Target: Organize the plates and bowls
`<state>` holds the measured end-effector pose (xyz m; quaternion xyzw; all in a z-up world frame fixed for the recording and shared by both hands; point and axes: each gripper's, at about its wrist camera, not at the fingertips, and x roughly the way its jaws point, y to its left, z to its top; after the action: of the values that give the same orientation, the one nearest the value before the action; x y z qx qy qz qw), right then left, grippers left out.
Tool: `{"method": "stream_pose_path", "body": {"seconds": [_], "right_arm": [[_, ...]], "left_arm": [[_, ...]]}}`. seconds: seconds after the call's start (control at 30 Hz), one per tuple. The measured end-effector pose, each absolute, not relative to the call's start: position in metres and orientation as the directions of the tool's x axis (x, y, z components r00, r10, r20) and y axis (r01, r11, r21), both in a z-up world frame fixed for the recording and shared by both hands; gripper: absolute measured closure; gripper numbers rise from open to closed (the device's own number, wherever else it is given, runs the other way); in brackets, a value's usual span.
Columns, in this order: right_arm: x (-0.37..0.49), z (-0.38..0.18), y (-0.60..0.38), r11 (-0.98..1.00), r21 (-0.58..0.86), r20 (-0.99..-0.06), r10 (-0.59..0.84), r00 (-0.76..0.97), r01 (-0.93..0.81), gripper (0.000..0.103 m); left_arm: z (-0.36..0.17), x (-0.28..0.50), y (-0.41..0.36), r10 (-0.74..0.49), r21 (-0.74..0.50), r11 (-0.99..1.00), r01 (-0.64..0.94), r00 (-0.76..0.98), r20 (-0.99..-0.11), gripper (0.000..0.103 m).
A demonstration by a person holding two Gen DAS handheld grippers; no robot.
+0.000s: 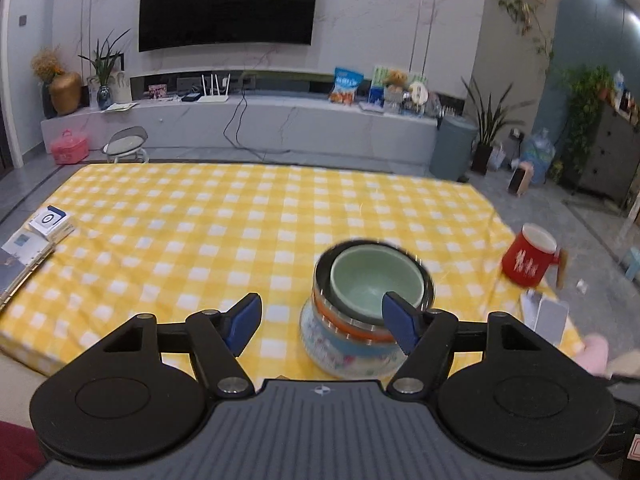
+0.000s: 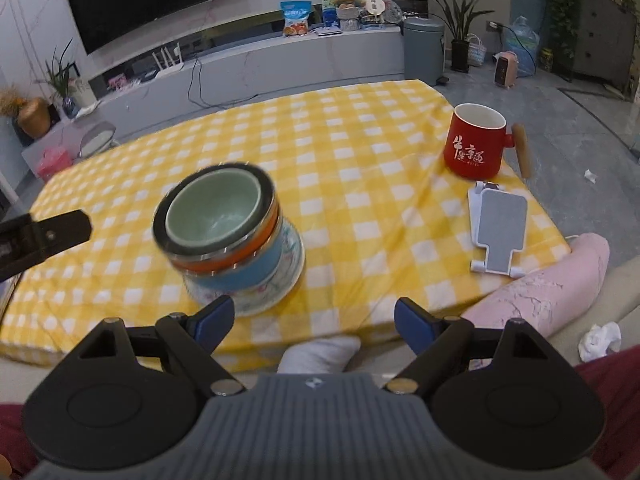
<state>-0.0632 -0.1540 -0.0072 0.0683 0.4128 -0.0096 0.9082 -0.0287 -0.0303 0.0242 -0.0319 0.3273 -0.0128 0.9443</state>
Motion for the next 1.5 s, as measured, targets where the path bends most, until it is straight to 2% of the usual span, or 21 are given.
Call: {"method": "stream_pose_path", "body": {"seconds": [0.27, 1.5], "right_arm": [[-0.069, -0.002, -0.137, 0.995, 0.102, -0.733, 0.070, 0.676, 0.008, 0.017], [-0.061, -0.024, -0.129, 0.999, 0.039, -0.778, 0.025, 0.628, 0.009, 0.017]], "left_arm": [[0.014, -0.042, -0.025, -0.009, -0.033, 0.999, -0.016, 0.756, -0.654, 0.022], [-0.010, -0.036, -0.022, -0.001, -0.018, 1.000, -0.017, 0.702, -0.713, 0.021]]}}
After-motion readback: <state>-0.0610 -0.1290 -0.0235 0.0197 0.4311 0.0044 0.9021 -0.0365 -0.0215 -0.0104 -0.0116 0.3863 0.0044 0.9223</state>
